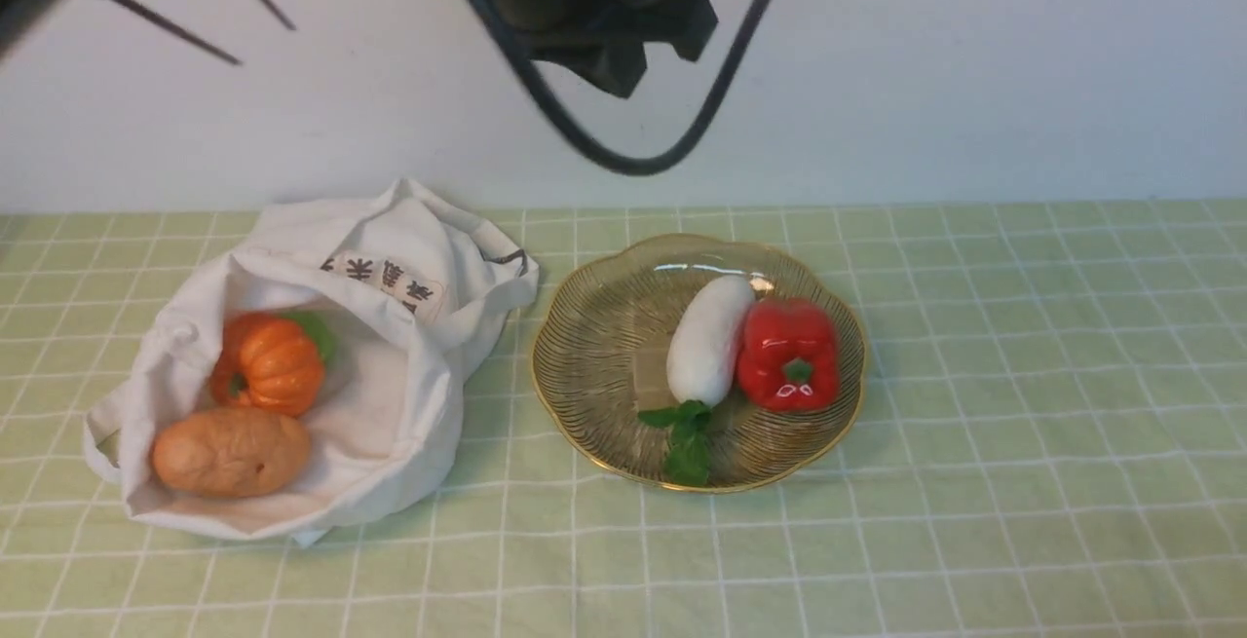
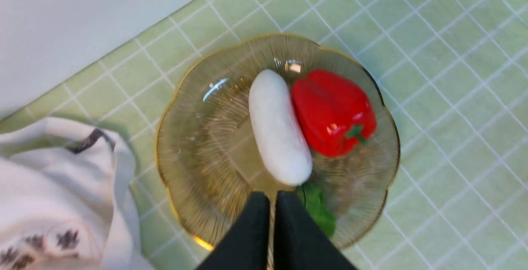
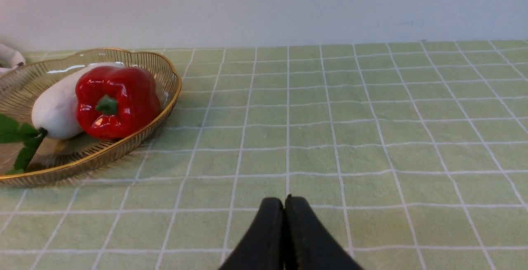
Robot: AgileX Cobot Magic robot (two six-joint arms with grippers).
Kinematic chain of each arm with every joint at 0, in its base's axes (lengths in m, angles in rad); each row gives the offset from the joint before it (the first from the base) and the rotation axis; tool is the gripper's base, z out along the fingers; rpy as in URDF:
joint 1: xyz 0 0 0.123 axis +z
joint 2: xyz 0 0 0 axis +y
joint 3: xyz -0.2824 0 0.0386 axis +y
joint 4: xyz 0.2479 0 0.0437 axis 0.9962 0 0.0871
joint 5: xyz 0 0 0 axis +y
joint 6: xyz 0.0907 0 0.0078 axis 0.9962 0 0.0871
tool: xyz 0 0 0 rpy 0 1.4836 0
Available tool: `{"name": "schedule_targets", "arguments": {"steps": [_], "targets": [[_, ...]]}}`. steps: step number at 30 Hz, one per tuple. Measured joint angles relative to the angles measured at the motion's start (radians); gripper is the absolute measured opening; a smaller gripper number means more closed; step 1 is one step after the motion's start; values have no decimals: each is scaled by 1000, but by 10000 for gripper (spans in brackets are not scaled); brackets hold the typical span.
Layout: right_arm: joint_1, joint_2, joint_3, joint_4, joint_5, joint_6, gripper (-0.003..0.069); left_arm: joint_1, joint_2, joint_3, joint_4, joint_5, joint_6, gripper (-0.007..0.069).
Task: Take vegetables from bag on green coffee tablecloth place on plate.
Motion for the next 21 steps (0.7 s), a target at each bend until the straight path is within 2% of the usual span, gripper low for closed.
{"name": "schedule_targets", "arguments": {"steps": [2, 7, 10, 11, 13, 16, 21], "targets": [[0, 0, 0, 0, 0, 0, -15, 0, -63, 77, 0, 1, 0, -5], [0, 0, 0, 0, 0, 0, -15, 0, -369, 447, 7, 12, 7, -5], [0, 0, 0, 0, 0, 0, -15, 0, -492, 598, 2, 8, 7, -5], [0, 0, 0, 0, 0, 0, -15, 0, -591, 756, -19, -56, 7, -5], [0, 0, 0, 0, 0, 0, -15, 0, -673, 884, -53, -167, 7, -5], [0, 0, 0, 0, 0, 0, -15, 0, -794, 1112, -139, -416, 7, -5], [0, 0, 0, 0, 0, 0, -15, 0, -887, 1346, -222, -699, 8, -5]]}}
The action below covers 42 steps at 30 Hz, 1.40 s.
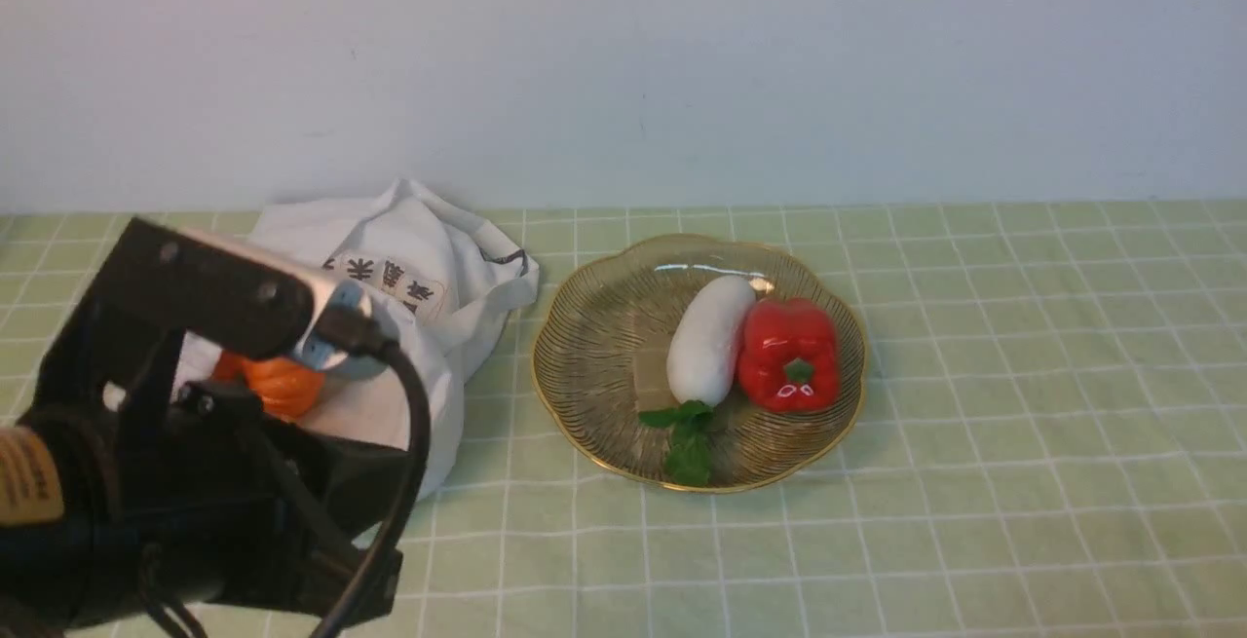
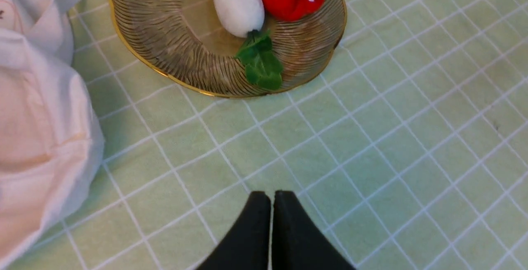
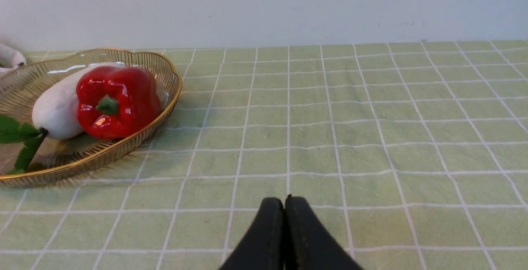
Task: Take vegetables from bag on green coffee tablecloth place on plate.
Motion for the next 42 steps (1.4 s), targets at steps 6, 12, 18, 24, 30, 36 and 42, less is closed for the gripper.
{"name": "schedule_targets", "arguments": {"steps": [6, 12, 18, 24, 30, 36, 42], "targets": [[0, 0, 0, 0, 0, 0, -15, 0, -5, 77, -12, -75, 2, -5], [0, 0, 0, 0, 0, 0, -15, 0, 9, 79, -16, -66, 2, -5], [0, 0, 0, 0, 0, 0, -15, 0, 9, 79, -17, -66, 2, -5], [0, 0, 0, 0, 0, 0, -15, 0, 9, 79, 17, -66, 2, -5], [0, 0, 0, 0, 0, 0, -15, 0, 9, 79, 20, -66, 2, -5], [0, 0, 0, 0, 0, 0, -15, 0, 20, 79, 23, -66, 2, -5], [0, 0, 0, 0, 0, 0, -15, 17, 6, 81, 125, -66, 10, -5]]}}
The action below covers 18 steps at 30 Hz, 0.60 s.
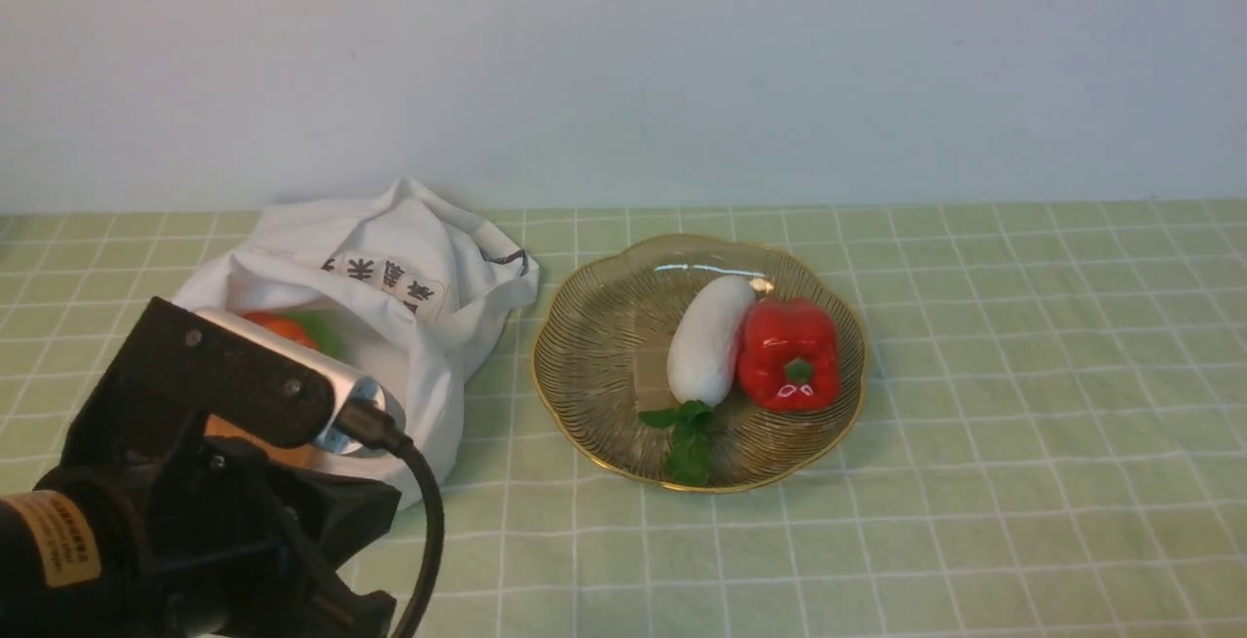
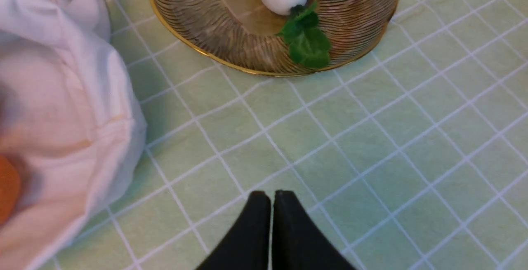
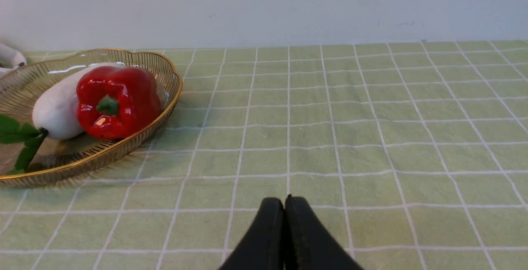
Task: Take vegetables from bag on green coffee tablecloth place on plate.
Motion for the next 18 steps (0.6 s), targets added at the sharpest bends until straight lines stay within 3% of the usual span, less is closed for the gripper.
{"name": "schedule_targets", "arguments": {"steps": [8, 14, 18], "targets": [[0, 0, 0, 0, 0, 0, -15, 169, -188, 93, 78, -5, 0, -5], [0, 0, 0, 0, 0, 0, -15, 347, -503, 332, 135, -5, 0, -5], [0, 0, 0, 0, 0, 0, -15, 376, -689, 479, 202, -27, -1, -5]]}}
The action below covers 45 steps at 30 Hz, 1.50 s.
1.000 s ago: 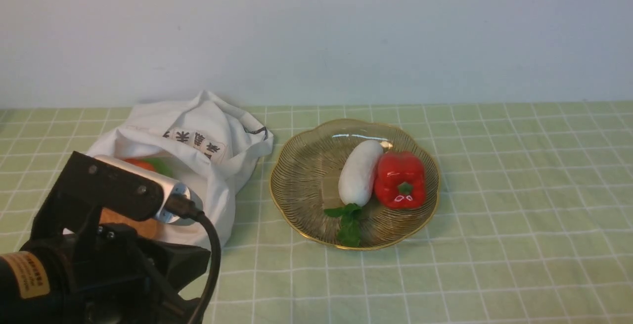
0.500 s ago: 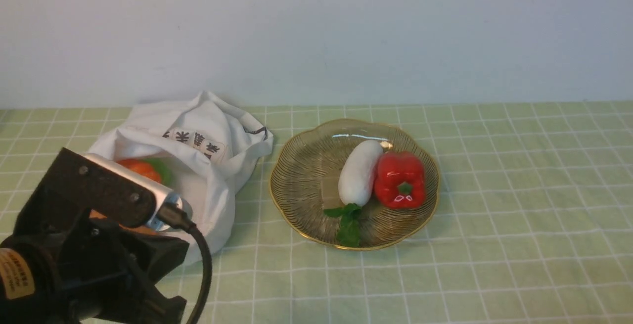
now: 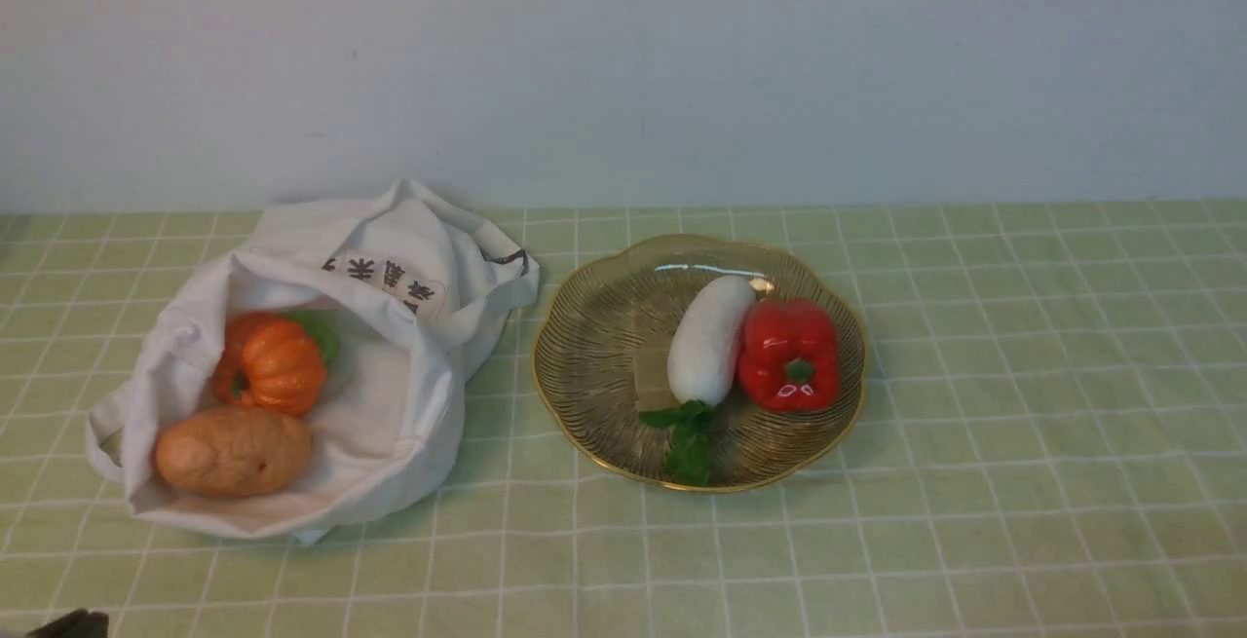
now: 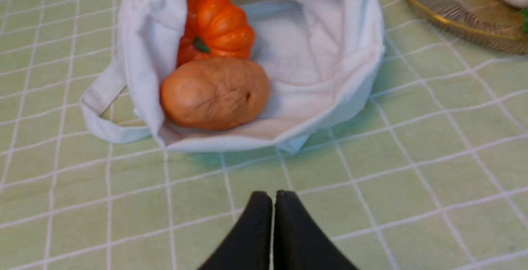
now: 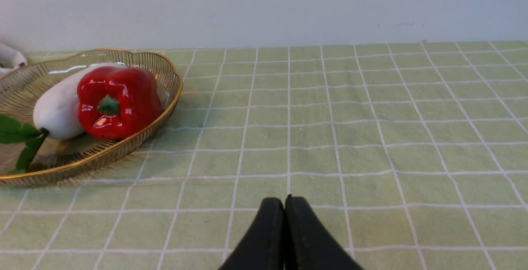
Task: Take vegetables from bag on green coffee tablecloth place on plate.
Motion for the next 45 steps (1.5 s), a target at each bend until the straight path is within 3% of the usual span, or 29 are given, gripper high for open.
{"name": "schedule_targets", "arguments": {"steps": [5, 12, 22, 45], "targets": [[0, 0, 0, 0, 0, 0, -15, 0, -163, 117, 18, -123, -23, -5], [0, 0, 0, 0, 0, 0, -15, 1, -194, 121, 18, -114, -92, -5], [0, 0, 0, 0, 0, 0, -15, 140, -197, 123, 18, -74, -95, -5], [0, 0, 0, 0, -1, 0, -15, 77, -197, 123, 18, -74, -97, -5]]}}
